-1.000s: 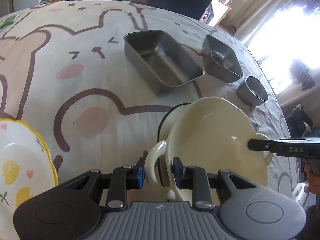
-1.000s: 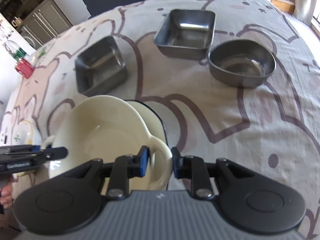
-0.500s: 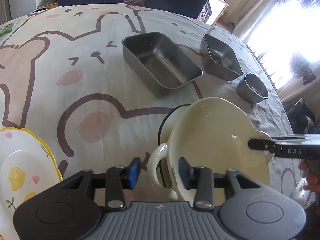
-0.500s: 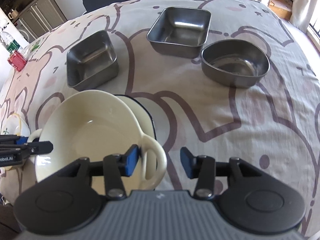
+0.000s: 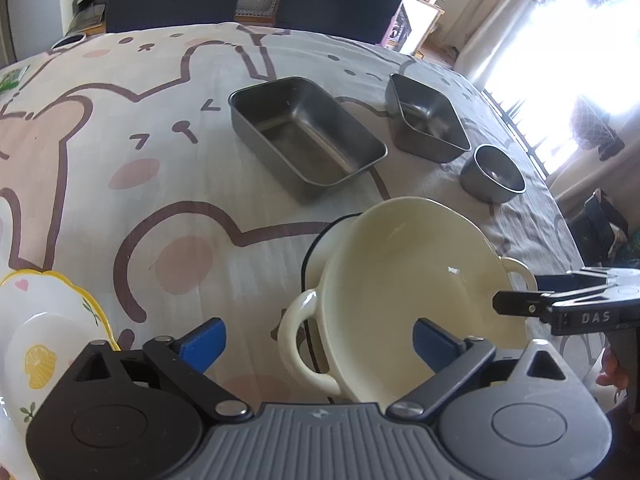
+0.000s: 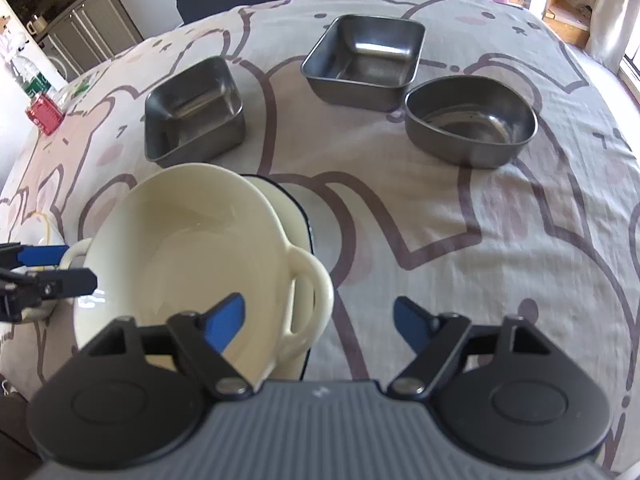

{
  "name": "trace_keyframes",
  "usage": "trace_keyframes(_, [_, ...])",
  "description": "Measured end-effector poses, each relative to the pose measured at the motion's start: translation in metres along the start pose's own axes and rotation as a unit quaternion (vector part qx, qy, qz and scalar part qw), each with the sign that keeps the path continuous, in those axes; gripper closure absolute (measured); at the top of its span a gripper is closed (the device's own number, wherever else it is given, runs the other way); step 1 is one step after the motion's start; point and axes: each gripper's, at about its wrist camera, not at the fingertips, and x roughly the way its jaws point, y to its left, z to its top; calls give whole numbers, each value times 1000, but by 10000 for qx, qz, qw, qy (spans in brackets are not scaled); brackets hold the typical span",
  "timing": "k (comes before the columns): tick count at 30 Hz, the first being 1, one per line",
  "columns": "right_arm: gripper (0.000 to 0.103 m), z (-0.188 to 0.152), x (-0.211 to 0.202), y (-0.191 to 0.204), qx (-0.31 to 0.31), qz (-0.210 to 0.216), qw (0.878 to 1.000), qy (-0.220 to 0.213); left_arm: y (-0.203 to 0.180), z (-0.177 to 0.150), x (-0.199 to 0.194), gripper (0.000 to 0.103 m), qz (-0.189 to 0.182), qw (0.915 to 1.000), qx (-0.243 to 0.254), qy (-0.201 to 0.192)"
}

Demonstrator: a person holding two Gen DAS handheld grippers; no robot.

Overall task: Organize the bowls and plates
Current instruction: 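Lift both grippers away from the stacked bowl and plate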

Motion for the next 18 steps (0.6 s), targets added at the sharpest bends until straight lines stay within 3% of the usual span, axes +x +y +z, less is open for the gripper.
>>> trace_keyframes(5, [1,-4,-8,-4,59,112,9998,-164,-2,-2,-4,0,26,10000,30,9])
trace_keyframes(12, [0,-9,-24,-2,19,196,9989,-425,-6,-3,-18,0,-81,9999,66,-38])
trace_keyframes(18, [0,-5,-55,10,-28,374,9948,-947,-4,4,-56,0,-89,9984,133,-548])
